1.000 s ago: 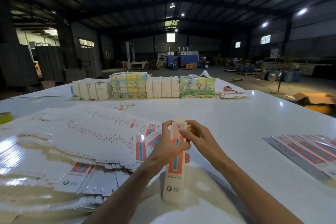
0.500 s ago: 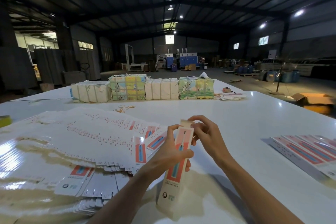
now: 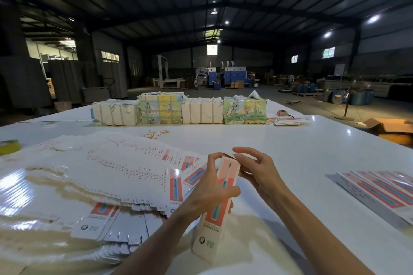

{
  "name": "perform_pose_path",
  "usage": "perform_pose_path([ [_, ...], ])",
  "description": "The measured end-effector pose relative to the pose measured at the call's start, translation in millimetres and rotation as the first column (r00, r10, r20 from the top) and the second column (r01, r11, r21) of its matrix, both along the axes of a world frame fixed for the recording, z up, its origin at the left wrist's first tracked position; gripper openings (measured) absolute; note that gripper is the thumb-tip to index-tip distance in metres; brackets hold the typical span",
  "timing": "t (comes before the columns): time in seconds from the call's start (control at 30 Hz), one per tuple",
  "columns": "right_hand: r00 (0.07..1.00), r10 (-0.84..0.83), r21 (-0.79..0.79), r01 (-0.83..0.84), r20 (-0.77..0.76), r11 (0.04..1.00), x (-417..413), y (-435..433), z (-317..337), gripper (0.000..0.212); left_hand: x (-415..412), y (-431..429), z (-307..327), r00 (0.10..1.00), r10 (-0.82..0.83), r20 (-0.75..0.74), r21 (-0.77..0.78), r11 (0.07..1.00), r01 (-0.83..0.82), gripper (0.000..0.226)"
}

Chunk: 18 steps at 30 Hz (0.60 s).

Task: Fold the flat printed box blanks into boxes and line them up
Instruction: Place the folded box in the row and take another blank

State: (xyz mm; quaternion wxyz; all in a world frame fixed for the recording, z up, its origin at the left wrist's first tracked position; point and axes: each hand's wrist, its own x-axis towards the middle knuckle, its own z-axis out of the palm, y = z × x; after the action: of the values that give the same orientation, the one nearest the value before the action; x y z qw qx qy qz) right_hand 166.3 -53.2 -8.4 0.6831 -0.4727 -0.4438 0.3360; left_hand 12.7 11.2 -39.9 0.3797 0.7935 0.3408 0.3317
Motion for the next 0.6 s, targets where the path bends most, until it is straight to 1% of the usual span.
perform_pose_path([
  [0.07,1.0,0.006,-0.01,-0.006,-0.019,1.0,0.7,-0.6,1.4,0.017,-1.5,0.6,1.7,0.999,-0.014,0.032,-0.019,1.0,0.014,0.091],
  [0.2,0.998,0.024,-0.048,-0.027,-0.056,0.998,2.1,-1.2,3.6,0.028,-3.5,0.1,4.8,0.995,-0.062,0.082,-0.08,0.994,0.068,0.095],
  [0.33,0.998,0.029,-0.064,-0.032,-0.05,0.997,4.7,-0.7,4.0,0.029,-6.6,-3.1,6.4,0.984,-0.108,0.14,-0.05,0.992,0.116,0.096],
  [0.47,0.999,0.035,-0.079,-0.036,-0.009,0.996,7.1,0.2,5.2,0.03,-6.6,-3.4,4.5,0.989,-0.109,0.096,0.042,0.994,0.106,0.099],
  [0.6,0.999,0.037,-0.095,-0.034,0.022,0.995,10.5,-0.8,5.8,0.028,-5.2,-1.5,2.5,0.993,-0.113,0.04,0.073,0.991,0.11,0.091],
])
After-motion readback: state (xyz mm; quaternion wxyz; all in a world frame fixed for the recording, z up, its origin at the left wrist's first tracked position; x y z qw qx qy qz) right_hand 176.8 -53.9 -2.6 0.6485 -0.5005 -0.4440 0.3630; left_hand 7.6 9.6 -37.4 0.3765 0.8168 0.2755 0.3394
